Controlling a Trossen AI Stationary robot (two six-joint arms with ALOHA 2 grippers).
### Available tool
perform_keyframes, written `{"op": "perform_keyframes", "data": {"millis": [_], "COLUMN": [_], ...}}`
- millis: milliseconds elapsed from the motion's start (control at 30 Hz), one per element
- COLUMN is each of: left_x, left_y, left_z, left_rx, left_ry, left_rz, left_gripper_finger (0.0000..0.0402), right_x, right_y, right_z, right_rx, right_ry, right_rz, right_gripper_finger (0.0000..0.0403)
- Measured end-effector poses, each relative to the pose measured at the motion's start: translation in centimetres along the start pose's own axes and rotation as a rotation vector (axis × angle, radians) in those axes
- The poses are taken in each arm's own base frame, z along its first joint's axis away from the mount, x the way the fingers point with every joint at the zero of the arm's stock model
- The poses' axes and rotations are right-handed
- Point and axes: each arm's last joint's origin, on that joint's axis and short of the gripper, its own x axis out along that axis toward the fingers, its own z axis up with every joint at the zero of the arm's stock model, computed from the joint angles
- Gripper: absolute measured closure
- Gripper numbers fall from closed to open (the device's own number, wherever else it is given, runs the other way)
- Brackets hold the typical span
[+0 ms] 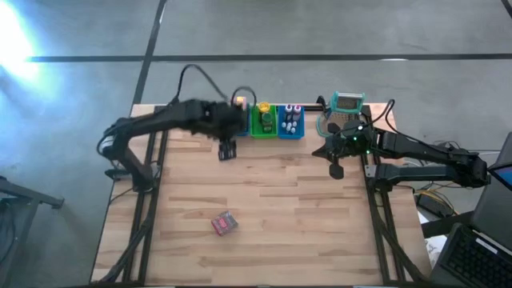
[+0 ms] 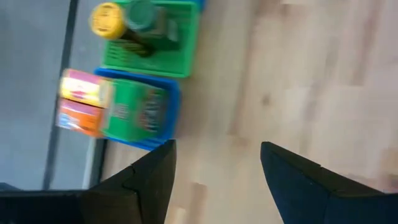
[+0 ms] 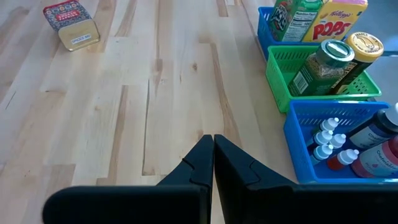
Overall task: Pick & Place Kitchen Items
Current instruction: Put the red seasoning can into the green bin
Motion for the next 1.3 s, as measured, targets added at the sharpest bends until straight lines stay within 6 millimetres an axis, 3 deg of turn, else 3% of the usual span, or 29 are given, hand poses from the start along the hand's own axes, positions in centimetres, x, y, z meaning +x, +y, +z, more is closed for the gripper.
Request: {"op": "perform_keyframes", "data": {"millis": [367, 700, 933, 1300], "left_x": [-4.0, -6.0, -4.4, 1.5], "left_y": [-10.5, -16.5, -18.9, -19.6], "left_z": [-2.4, -6.1, -8.7, -13.2], "left_rx": [-0.089, -0.228, -0.144, -0.047], "left_ry": [-0.028, 0.016, 0.083, 0.331], "left_rz": [-0.099, -0.071, -0.038, 0.06], "left_gripper_finger": [0.0163, 0.0163, 0.0163, 0.0164], "right_x": [0.0, 0.0, 0.3, 3.0], "right_y": [0.0, -0.2, 0.7, 6.5], "right_z": [0.0, 1.0, 1.9, 0.6], "right_rx": [0.006, 0.034, 0.074, 0.011], "right_ry": [-0.004, -0.106, -0.246, -0.357], "right_rz": [-0.001, -0.026, 0.02, 0.27], "right_gripper_finger": [0.0394, 0.0394, 0.0394, 0.0394]}}
